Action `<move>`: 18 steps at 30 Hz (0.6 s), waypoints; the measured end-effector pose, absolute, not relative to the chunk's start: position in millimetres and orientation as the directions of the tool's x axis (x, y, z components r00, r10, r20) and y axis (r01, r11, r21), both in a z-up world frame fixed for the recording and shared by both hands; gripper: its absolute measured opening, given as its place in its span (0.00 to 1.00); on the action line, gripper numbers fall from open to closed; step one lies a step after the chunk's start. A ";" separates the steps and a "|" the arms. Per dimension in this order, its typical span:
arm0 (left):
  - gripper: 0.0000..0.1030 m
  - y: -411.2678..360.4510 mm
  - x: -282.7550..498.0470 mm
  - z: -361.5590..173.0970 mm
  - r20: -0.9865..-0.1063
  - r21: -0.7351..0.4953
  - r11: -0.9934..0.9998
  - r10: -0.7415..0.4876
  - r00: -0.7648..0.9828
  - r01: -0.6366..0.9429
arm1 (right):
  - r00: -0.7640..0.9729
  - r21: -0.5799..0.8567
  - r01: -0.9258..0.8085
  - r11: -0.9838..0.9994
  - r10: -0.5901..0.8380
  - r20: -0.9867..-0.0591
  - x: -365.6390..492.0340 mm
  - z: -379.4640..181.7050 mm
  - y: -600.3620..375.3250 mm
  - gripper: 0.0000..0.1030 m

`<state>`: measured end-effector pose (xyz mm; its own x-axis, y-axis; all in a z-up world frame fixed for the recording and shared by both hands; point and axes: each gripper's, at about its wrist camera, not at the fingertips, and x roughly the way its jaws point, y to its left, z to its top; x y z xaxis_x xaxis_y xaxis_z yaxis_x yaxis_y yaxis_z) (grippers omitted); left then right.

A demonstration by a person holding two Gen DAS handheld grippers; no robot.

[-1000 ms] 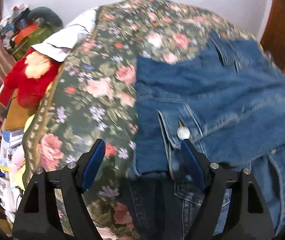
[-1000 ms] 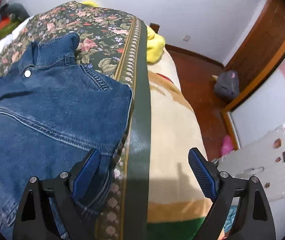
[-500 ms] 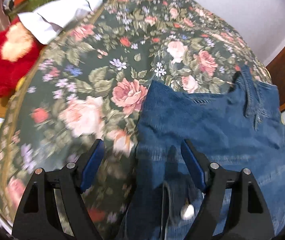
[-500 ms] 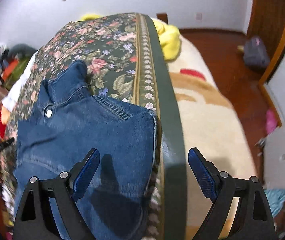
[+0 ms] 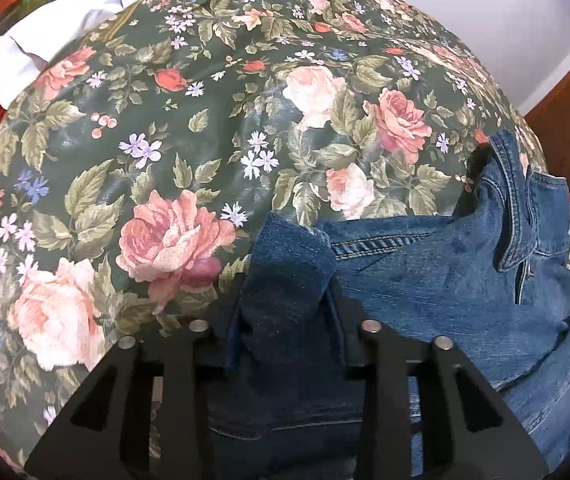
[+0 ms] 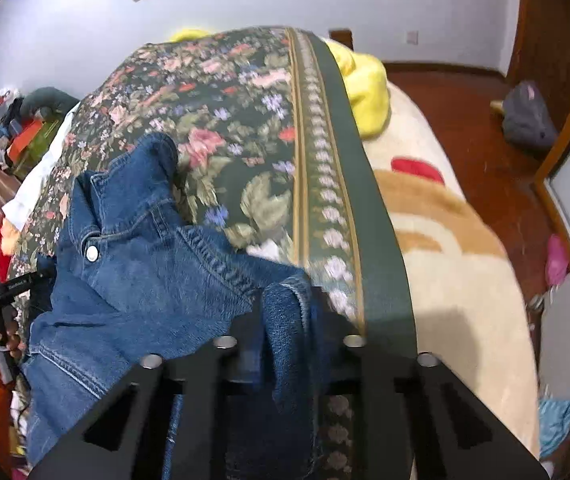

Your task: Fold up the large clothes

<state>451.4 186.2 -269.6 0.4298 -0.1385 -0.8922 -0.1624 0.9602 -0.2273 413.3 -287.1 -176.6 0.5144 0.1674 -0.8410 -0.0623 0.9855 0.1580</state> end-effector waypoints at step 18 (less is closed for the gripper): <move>0.19 250.8 430.9 -182.6 -0.800 -0.086 0.960 0.093 0.593 -0.266 | 0.651 -0.024 -0.209 0.978 0.121 -0.750 531.1 -124.5 -169.2 0.09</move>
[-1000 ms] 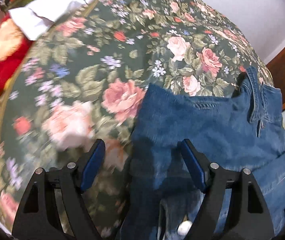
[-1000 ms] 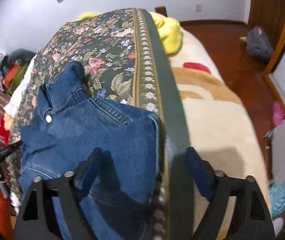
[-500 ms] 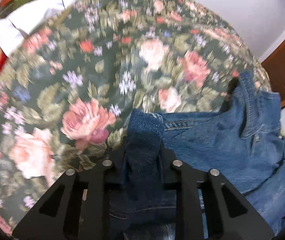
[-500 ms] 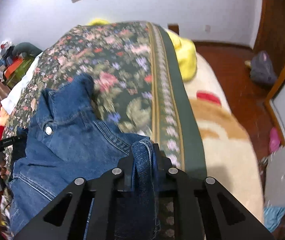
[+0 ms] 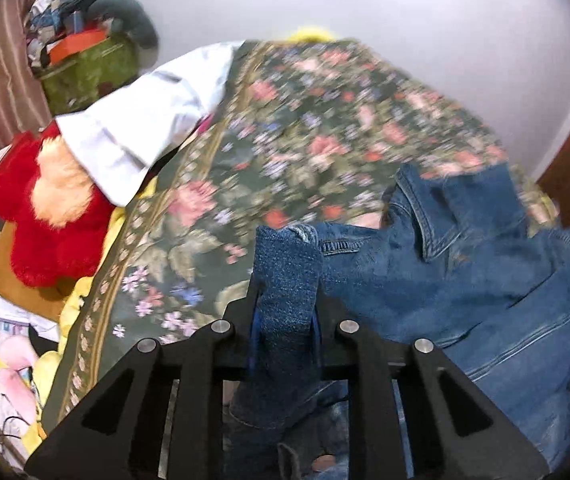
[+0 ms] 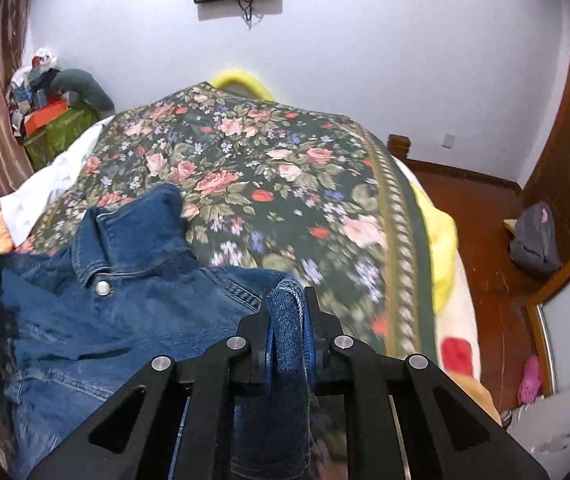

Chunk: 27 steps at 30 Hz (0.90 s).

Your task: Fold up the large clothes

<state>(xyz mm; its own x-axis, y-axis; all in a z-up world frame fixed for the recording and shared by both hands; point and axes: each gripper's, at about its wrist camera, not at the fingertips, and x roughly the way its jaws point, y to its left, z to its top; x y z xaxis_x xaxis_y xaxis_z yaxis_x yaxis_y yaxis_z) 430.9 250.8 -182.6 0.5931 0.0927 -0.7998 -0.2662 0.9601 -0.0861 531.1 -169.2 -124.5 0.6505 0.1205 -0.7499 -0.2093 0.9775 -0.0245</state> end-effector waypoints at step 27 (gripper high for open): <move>0.42 252.7 402.0 -186.0 -0.842 0.020 0.962 0.163 0.515 -0.272 | 0.669 -0.193 -0.213 0.958 -0.001 -0.743 485.0 -101.4 -177.9 0.74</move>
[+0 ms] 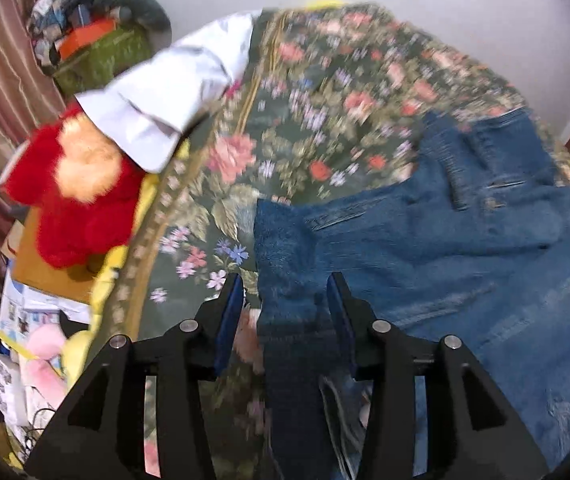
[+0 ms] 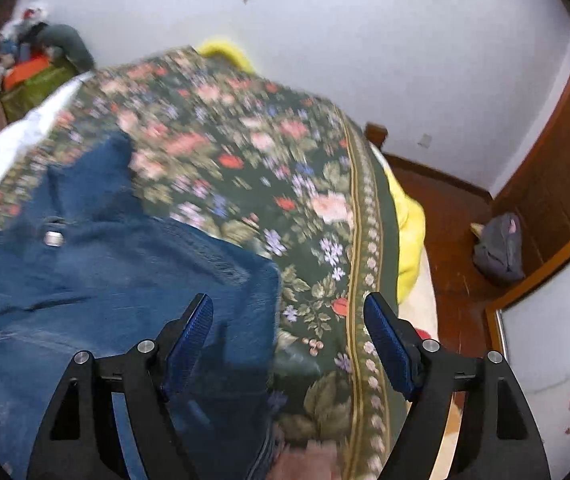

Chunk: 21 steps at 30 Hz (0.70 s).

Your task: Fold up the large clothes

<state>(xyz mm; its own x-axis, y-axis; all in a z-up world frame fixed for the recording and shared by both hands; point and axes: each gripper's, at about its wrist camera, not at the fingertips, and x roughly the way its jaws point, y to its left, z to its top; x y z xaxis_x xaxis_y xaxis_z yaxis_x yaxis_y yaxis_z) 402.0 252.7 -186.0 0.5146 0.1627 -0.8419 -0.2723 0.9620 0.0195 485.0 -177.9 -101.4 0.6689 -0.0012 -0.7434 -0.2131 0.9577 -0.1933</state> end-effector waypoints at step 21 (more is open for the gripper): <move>0.75 166.6 208.9 -49.3 -0.619 -0.029 0.994 0.063 0.783 -0.103 | 0.672 0.083 -0.410 0.908 0.362 -0.646 275.1 4.8 -161.9 0.97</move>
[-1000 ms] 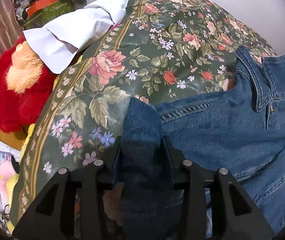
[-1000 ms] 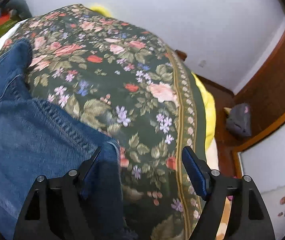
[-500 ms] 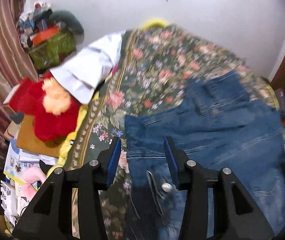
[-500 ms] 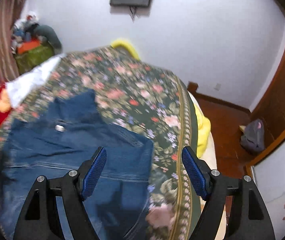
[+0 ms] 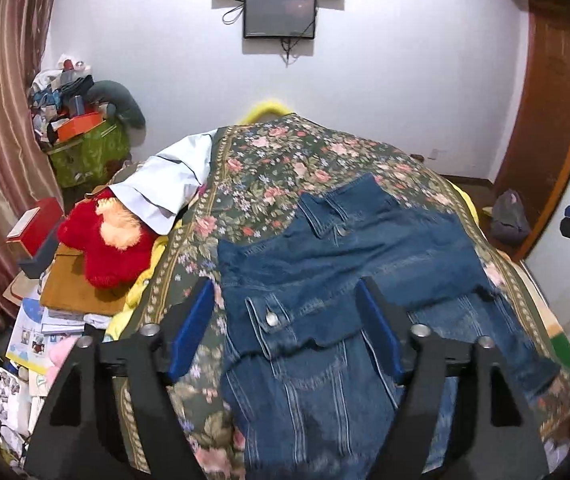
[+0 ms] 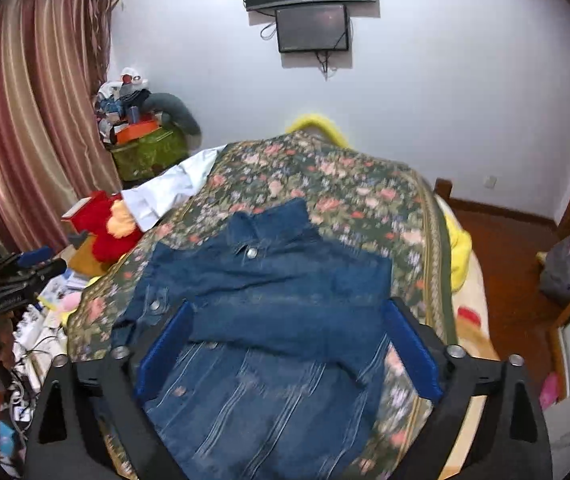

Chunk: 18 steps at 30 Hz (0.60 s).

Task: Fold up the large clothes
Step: 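Lift the hem with both grippers and fold it toward the collar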

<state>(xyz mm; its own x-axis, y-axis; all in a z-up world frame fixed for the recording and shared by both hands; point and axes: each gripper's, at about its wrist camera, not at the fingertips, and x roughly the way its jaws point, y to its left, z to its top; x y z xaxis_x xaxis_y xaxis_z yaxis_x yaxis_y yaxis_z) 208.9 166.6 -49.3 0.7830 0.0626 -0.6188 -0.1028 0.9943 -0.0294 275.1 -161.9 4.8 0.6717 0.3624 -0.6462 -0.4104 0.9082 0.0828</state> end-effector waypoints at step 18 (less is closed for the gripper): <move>0.86 230.0 158.1 -234.9 -0.907 -0.246 0.911 -0.096 0.411 -0.332 | 0.302 0.314 -0.153 0.937 0.347 -0.888 256.2 -159.9 -249.1 0.95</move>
<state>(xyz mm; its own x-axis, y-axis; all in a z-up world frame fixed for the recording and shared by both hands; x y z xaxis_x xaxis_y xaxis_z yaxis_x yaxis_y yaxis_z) 158.1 230.0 -234.9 0.4106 -0.0957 -0.9068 -0.3317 0.9107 -0.2463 256.2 -249.1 -159.9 0.3022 0.3467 -0.8880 -0.1535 0.9371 0.3137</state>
